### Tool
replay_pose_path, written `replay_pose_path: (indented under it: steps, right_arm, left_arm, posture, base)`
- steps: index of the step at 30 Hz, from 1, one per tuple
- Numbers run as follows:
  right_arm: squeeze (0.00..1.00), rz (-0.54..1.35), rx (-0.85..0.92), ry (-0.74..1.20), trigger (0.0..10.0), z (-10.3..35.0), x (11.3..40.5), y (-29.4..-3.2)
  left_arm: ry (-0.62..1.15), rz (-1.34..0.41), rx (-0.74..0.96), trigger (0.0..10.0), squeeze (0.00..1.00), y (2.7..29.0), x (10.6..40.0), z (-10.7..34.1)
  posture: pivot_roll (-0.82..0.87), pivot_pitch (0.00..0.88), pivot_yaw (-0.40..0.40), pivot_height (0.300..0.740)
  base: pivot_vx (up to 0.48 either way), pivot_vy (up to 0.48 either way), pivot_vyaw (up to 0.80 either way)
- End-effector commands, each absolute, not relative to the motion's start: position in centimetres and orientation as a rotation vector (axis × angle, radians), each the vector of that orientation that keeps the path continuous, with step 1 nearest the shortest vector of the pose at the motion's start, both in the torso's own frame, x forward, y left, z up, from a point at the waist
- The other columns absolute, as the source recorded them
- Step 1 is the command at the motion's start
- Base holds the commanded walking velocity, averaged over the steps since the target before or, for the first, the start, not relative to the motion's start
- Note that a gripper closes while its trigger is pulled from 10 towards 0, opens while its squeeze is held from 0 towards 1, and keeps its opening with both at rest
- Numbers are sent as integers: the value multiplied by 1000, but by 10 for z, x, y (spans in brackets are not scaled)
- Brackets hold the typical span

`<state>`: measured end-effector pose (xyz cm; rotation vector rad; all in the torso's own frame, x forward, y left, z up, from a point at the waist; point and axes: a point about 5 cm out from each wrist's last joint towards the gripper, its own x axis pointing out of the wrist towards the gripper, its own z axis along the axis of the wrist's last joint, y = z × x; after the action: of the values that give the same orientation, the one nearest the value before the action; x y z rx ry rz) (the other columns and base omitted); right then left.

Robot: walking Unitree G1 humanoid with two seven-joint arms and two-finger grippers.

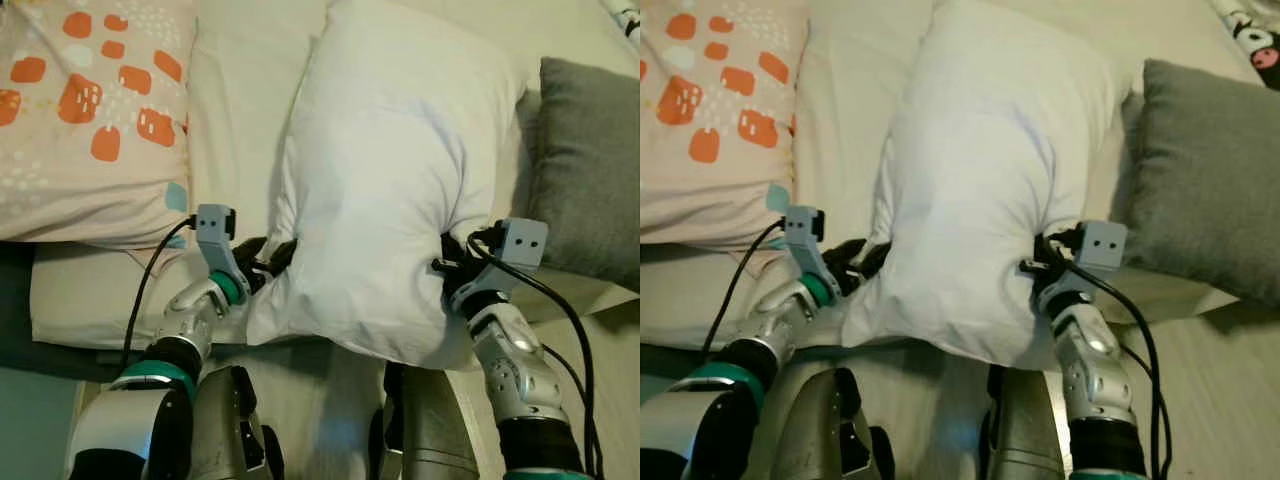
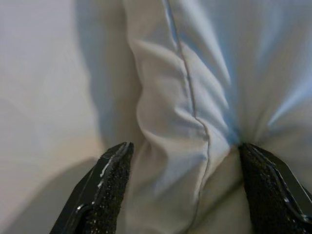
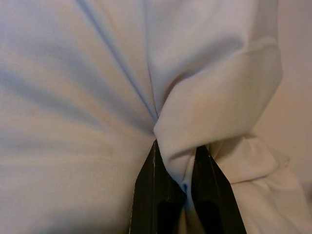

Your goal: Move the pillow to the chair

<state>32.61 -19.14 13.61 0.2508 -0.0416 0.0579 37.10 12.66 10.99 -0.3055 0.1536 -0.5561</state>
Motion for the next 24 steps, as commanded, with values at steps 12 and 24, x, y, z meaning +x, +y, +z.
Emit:
replay_pose_path:
  steps: [12, 24]
  right_arm:
    - [0, 235, 243, 86, 0, 111, 306, -153]
    - [0, 317, 336, 88, 0, 114, 304, -136]
  left_arm:
    - [150, -766, -473, 10000, 0, 76, 371, 125]
    - [178, -742, -442, 0, 0, 88, 365, 109]
  posture:
    - [-175, 331, 181, 562]
    - [-150, 315, 165, 562]
  base:
    - [0, 0, 0]
    - [0, 0, 0]
